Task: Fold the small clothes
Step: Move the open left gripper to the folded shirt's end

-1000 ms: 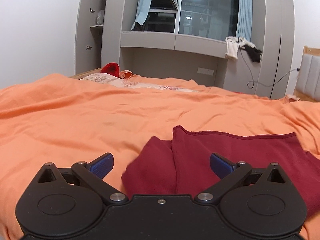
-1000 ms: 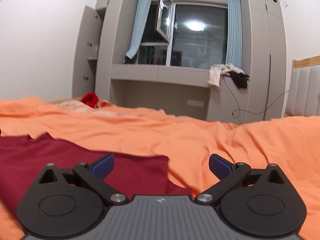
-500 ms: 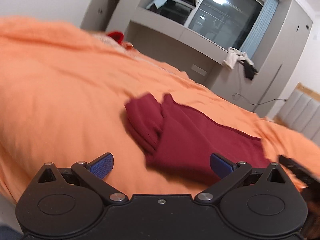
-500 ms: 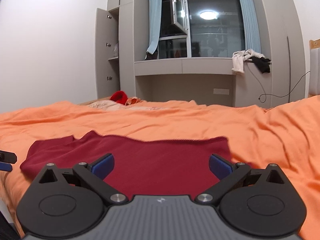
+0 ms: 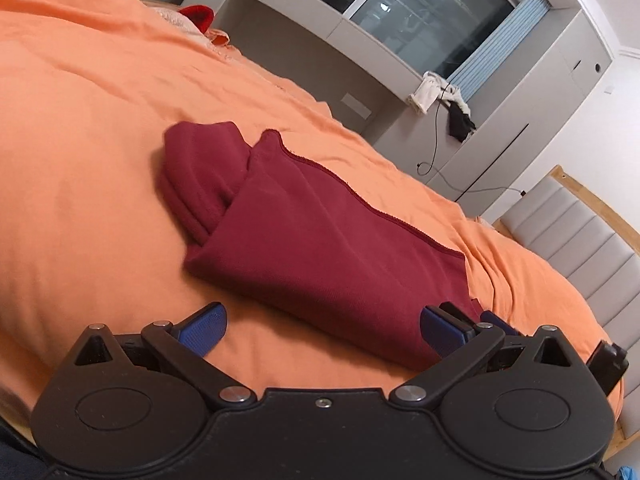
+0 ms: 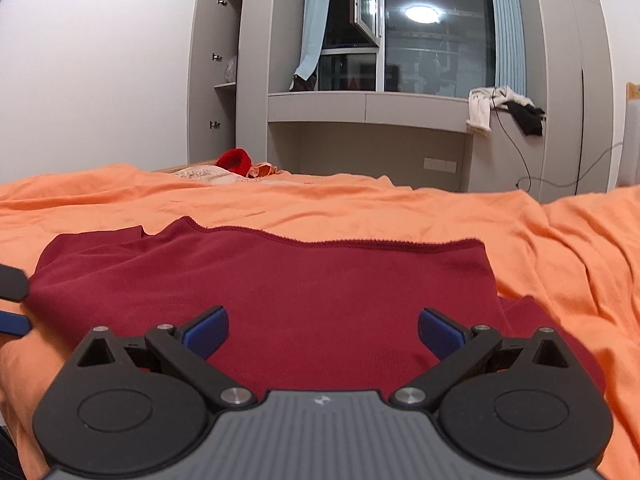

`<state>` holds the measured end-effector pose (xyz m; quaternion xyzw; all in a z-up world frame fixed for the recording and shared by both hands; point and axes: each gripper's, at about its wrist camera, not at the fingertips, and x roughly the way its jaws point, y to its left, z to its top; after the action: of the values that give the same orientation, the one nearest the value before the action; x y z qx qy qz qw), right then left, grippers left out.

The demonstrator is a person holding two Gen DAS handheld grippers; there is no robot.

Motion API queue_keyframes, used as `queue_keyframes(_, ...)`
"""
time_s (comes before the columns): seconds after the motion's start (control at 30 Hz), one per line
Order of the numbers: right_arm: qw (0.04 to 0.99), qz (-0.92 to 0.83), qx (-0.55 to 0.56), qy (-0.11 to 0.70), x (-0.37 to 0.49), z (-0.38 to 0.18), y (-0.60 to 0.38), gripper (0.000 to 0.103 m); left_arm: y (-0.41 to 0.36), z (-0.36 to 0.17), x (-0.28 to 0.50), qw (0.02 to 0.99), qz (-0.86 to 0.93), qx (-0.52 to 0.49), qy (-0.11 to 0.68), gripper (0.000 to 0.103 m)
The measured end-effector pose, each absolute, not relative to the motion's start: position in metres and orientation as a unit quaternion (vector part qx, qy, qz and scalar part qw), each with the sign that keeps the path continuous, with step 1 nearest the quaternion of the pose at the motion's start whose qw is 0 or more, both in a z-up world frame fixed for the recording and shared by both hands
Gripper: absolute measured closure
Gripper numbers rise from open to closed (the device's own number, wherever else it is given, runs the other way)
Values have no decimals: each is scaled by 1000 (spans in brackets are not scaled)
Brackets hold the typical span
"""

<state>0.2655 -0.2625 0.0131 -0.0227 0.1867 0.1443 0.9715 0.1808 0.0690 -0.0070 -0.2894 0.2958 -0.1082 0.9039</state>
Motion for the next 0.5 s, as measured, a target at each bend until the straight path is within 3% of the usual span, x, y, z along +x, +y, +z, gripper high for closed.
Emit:
queue_keyframes(0.33, 971, 128, -23, 201, 265, 2, -258, 0, 49, 1, 254, 903, -61, -258, 337, 1)
queue_keyframes(0.5, 975, 107, -15, 193, 263, 6, -248, 0, 64, -10, 256, 912, -63, -289, 285, 1)
